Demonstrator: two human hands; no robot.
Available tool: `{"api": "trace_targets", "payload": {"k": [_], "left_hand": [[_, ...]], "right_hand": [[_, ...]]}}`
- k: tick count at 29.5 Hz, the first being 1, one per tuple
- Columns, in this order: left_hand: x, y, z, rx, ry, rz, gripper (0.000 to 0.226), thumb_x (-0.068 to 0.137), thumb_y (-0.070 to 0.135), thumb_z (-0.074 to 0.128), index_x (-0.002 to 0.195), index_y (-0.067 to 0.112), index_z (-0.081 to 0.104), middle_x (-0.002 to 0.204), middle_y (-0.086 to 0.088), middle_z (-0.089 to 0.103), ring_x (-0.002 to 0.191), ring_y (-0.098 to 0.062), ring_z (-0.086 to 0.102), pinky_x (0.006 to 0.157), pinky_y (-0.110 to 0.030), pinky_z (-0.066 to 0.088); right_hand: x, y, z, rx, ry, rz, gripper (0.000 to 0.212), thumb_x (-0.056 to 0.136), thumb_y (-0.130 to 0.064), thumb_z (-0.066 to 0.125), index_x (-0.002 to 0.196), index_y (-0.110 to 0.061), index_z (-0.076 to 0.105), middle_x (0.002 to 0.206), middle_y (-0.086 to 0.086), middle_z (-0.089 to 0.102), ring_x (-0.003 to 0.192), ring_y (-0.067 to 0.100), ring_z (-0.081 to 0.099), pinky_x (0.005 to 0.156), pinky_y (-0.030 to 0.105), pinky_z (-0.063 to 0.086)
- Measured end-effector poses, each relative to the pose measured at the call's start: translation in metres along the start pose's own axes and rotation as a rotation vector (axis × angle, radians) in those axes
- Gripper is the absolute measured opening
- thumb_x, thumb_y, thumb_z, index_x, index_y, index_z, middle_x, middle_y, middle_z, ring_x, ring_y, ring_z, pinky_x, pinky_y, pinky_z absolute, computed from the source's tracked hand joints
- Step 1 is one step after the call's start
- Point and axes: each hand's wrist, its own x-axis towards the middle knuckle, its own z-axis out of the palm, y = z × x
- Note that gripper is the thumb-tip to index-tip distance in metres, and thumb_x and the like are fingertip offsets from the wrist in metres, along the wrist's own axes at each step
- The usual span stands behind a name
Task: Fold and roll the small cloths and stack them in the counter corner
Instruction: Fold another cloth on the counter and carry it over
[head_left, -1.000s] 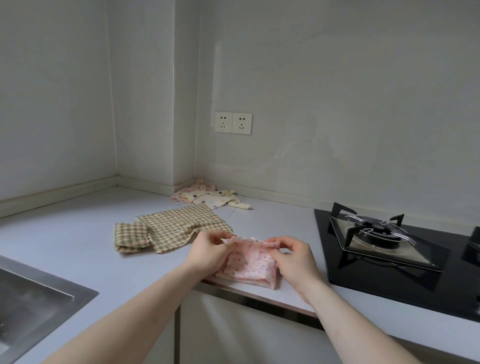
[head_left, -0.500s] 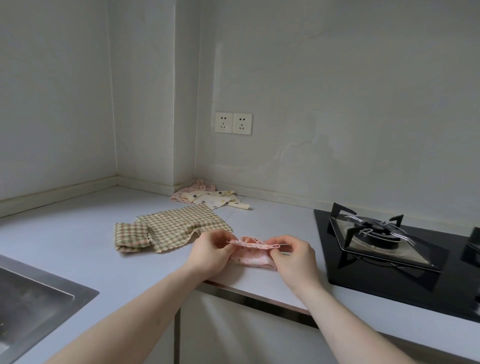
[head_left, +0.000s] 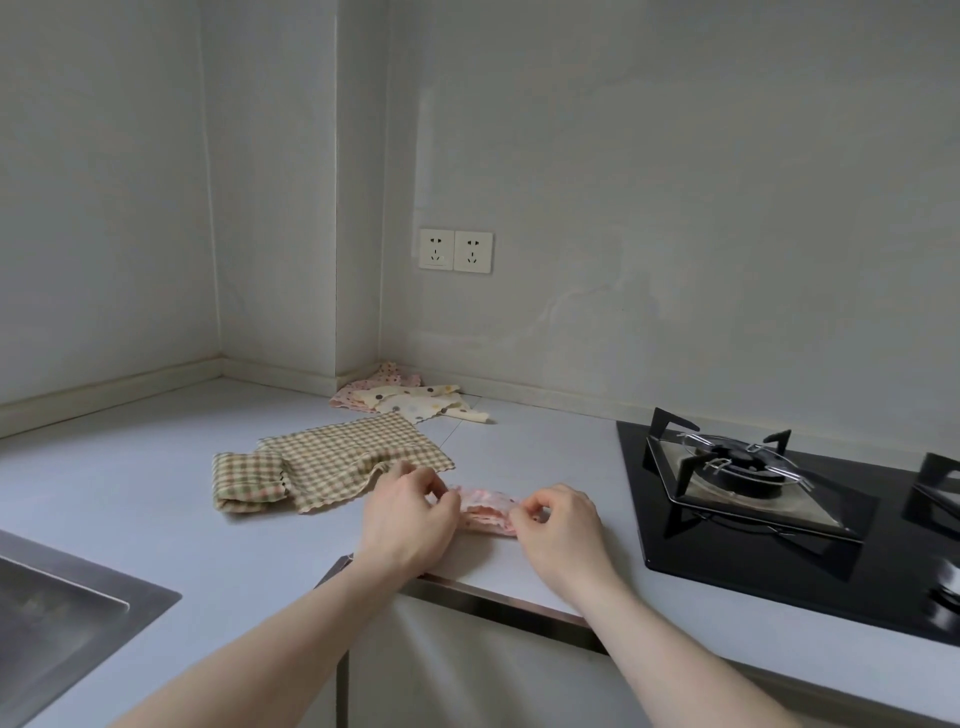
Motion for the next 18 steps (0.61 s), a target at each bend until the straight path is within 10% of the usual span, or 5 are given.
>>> {"api": "trace_targets", "payload": {"k": [5, 18], "left_hand": [[-0.0087, -0.0025, 0.0032, 0.136, -0.073, 0.367, 0.033, 0.081, 0.042, 0.047, 0.109, 0.039, 0.065, 0.121, 0.025, 0.052, 0.117, -0.004, 0.038, 0.098, -0.030, 0.030], [-0.0008, -0.0038, 0.0071, 0.156, 0.014, 0.052, 0.020, 0.086, 0.050, 0.060, 0.079, 0.032, 0.064, 0.094, 0.016, 0.063, 0.096, -0.012, 0.052, 0.095, -0.036, 0.038]], "right_hand": [[0.0025, 0.0022, 0.0038, 0.019, -0.005, 0.008, 0.025, 0.089, -0.029, 0.072, 0.066, -0.026, 0.062, 0.085, -0.008, 0.063, 0.087, 0.016, 0.059, 0.074, 0.026, 0.042], [0.0059, 0.0081, 0.0049, -0.014, 0.013, 0.079, 0.007, 0.090, -0.029, 0.068, 0.084, -0.028, 0.063, 0.099, -0.008, 0.054, 0.107, 0.020, 0.056, 0.090, 0.030, 0.045]]}}
